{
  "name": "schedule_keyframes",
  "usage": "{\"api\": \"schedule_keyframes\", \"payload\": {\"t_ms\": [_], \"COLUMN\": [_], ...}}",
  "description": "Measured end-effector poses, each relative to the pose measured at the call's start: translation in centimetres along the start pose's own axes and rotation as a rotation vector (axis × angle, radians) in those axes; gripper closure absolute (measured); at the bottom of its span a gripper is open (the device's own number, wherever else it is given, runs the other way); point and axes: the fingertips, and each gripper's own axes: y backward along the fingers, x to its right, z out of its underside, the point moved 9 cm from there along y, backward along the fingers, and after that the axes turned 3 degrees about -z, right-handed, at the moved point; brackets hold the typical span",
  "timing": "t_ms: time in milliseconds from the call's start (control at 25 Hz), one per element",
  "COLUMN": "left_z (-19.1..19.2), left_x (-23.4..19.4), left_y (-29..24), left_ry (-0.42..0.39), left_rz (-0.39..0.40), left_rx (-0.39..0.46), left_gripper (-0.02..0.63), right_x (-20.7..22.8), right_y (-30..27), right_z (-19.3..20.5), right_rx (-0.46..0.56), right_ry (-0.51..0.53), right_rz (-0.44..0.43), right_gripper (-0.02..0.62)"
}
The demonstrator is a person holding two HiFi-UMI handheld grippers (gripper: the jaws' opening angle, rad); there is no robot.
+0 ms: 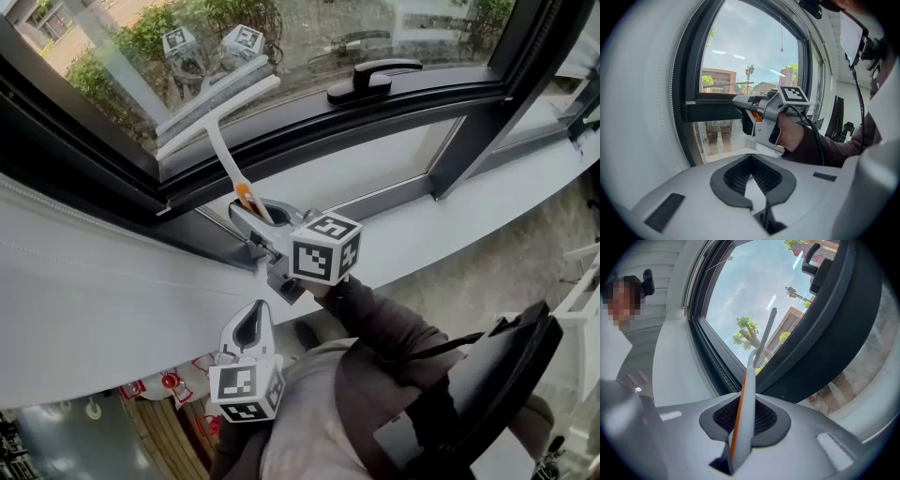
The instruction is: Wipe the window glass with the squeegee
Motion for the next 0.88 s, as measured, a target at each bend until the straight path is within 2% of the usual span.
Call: {"api": "schedule_keyframes", "payload": {"t_ms": [360,880], "left_z": [0.2,0.4], "left_x": [1.4,3.3], "left_y": [-0.1,-0.7], "left_ry": [-0.005,-0.013], "left_rz": [-0.02,-0.038], "left_rx": [-0.024,-0.061], "left_gripper": [0.606,0.606], "right_x": [1.1,2.2], "right_y": [1.4,3.3], "right_z": [0.4,0.7], "right_rx": [-0.008,-0.001], "right_ry": [-0.042,-0.107], "right_rz": [0.001,-0.062], "right_gripper": [0.551,0.551]}}
